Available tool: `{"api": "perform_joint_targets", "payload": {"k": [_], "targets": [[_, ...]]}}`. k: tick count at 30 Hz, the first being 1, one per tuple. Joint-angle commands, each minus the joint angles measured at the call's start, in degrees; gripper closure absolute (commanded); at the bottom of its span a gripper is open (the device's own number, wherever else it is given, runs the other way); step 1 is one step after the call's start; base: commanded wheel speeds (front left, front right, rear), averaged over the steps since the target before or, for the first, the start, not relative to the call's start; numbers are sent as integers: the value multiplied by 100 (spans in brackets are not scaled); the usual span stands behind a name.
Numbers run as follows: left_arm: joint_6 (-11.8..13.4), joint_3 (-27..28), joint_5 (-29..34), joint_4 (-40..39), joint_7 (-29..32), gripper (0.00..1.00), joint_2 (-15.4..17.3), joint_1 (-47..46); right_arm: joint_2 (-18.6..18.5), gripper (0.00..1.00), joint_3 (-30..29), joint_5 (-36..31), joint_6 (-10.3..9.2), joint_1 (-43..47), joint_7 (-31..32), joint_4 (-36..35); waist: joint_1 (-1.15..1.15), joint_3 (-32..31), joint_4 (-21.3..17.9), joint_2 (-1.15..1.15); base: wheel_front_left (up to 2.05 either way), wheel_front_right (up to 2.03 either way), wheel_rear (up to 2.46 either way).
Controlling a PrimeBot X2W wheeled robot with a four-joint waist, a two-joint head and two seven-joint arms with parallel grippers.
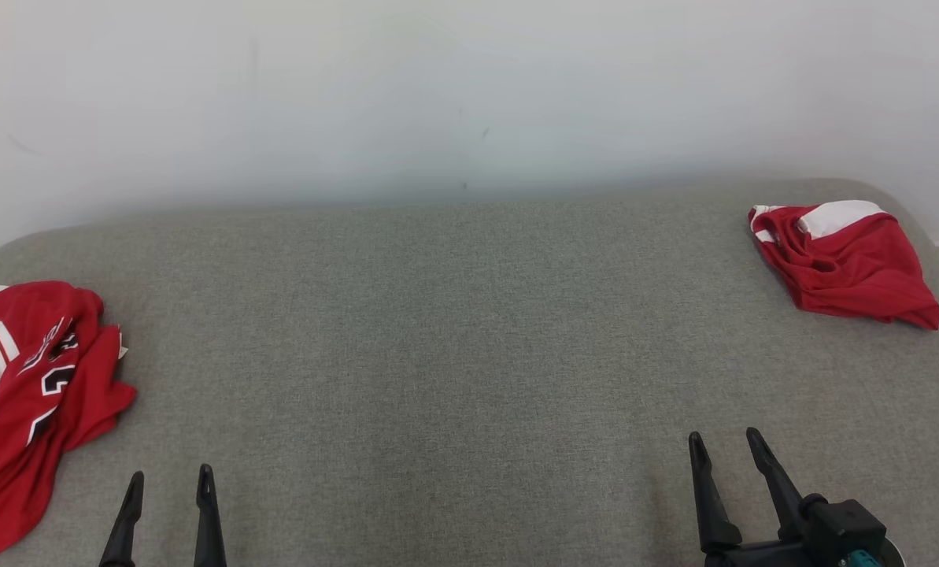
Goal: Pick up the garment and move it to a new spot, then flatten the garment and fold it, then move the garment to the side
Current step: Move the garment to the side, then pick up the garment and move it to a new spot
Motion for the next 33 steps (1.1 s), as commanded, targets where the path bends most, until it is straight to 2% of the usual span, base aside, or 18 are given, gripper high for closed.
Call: {"api": "perform_joint_targets", "payload": {"k": [1, 19, 26, 33], "targets": [[-10, 2, 35, 23, -16, 0, -8, -3, 40, 0, -20, -58, -15, 87, 0, 3, 0, 0, 12, 0, 0, 0, 0], [-36, 37, 48, 91, -16, 0, -8, -79, 93, 0, -73, -121, -15, 81, 0, 74, 0, 24, 82, 0, 0, 0, 0], [-36, 25, 33, 168, -16, 0, -6, -125, 128, 0, -88, -62, -16, 136, 0, 80, 0, -17, 474, 0, 0, 0, 0], [-36, 43, 29, 289, -16, 0, 31, -68, 160, 0, -129, -29, -15, 217, 0, 123, 0, -89, 1114, 0, 0, 0, 0]]}}
